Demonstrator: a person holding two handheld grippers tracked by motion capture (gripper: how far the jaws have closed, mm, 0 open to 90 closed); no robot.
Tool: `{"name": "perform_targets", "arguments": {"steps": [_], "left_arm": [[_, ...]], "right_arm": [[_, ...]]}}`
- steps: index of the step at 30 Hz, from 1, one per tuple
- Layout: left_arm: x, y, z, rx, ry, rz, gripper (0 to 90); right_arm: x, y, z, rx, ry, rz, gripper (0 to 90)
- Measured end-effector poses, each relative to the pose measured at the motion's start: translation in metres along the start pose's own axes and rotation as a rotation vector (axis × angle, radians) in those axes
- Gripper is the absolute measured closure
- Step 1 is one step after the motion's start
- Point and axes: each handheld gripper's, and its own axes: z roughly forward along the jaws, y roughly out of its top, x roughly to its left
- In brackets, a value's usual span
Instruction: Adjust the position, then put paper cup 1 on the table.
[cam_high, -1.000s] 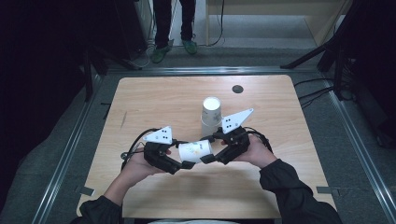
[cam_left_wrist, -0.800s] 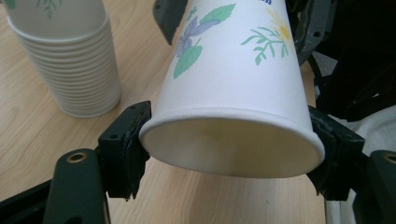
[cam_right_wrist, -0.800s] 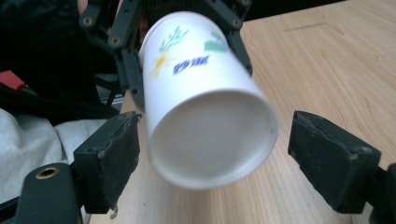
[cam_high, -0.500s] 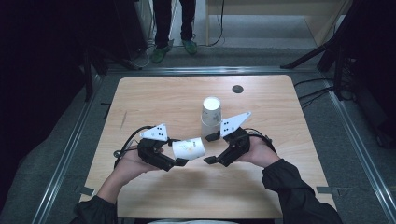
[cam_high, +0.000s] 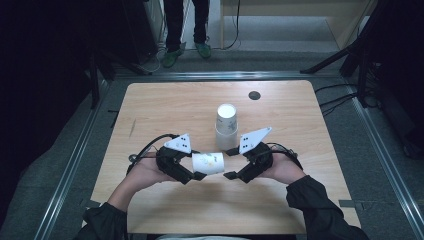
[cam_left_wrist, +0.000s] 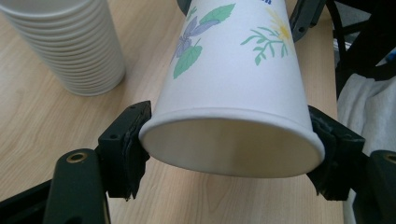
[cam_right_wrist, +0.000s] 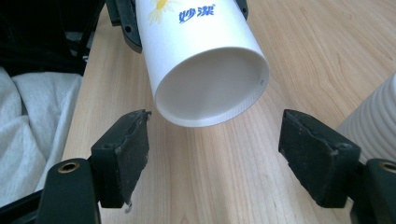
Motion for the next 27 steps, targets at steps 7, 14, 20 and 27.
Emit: {"name": "perform_targets", "arguments": {"steps": [7, 14, 20, 27], "left_arm": [[0.001, 0.013, 0.012, 0.057, -0.033, 0.022, 25.6], [0.003, 0.023, 0.022, 0.136, -0.041, 0.061, 25.6], [0.003, 0.030, 0.033, 0.194, -0.063, 0.079, 25.6], [-0.003, 0.039, 0.040, 0.227, -0.061, 0.117, 25.6]], "right_arm": [[0.006, -0.007, -0.007, -0.007, -0.023, 0.003, 24.7], [0.012, -0.013, -0.008, 0.005, -0.041, 0.018, 24.8], [0.014, -0.015, -0.003, 0.029, -0.043, 0.010, 25.1], [0.017, -0.018, -0.003, 0.047, -0.048, 0.009, 29.0]]}}
